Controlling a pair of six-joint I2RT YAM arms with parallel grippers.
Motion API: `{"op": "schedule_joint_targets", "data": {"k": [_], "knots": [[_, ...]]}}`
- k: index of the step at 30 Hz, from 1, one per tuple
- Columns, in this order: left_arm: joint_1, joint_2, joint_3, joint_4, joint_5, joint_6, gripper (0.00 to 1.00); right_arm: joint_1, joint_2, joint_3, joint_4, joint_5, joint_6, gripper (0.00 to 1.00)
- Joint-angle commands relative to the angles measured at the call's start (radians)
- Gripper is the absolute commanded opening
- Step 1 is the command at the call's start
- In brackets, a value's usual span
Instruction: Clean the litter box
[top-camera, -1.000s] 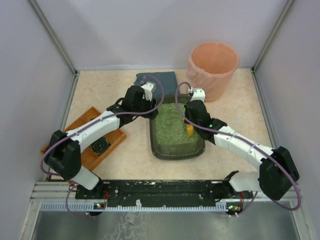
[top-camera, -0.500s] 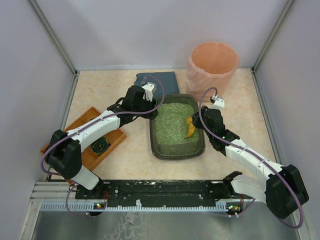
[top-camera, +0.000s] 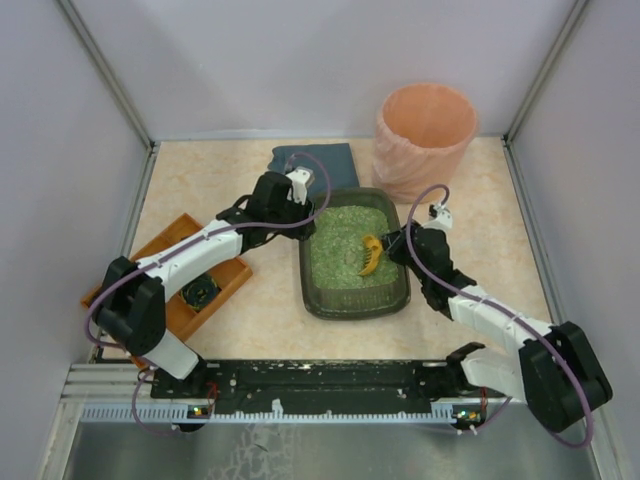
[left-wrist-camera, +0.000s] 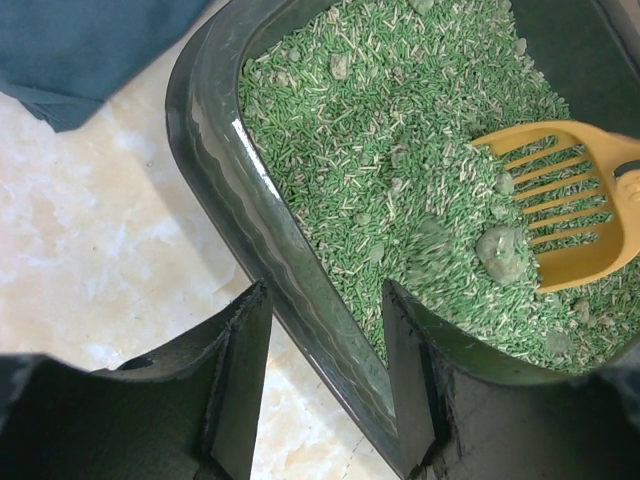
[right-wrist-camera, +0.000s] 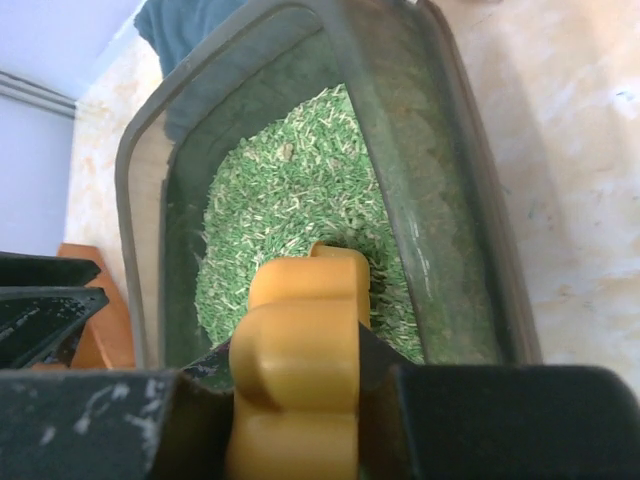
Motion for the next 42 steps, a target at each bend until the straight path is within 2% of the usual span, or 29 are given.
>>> {"op": "schedule_joint_targets", "data": {"k": [1, 8, 16, 22, 33, 42], "knots": [[0.0, 0.019, 0.045, -0.01, 0.02, 0.011, 0.53, 0.016, 0.097, -0.056, 0.121, -0.182, 0.13, 0.0], [0.0, 0.027, 0.05, -0.019, 0.028, 0.015, 0.5, 0.018, 0.257, -0.086, 0.314, -0.267, 0.213, 0.0], [0.0, 0.024, 0.051, -0.022, 0.024, 0.017, 0.5, 0.018, 0.292, -0.108, 0.392, -0.274, 0.271, 0.0], [0.0, 0.014, 0.048, -0.018, 0.019, 0.017, 0.5, 0.017, 0.228, -0.118, 0.379, -0.247, 0.3, 0.0], [0.0, 0.002, 0.041, -0.011, 0.015, 0.015, 0.5, 0.002, 0.026, -0.1, 0.204, -0.17, 0.284, 0.0], [0.0, -0.005, 0.036, -0.004, 0.01, 0.016, 0.5, -0.087, -0.007, -0.179, 0.347, -0.26, 0.297, 0.0]]}}
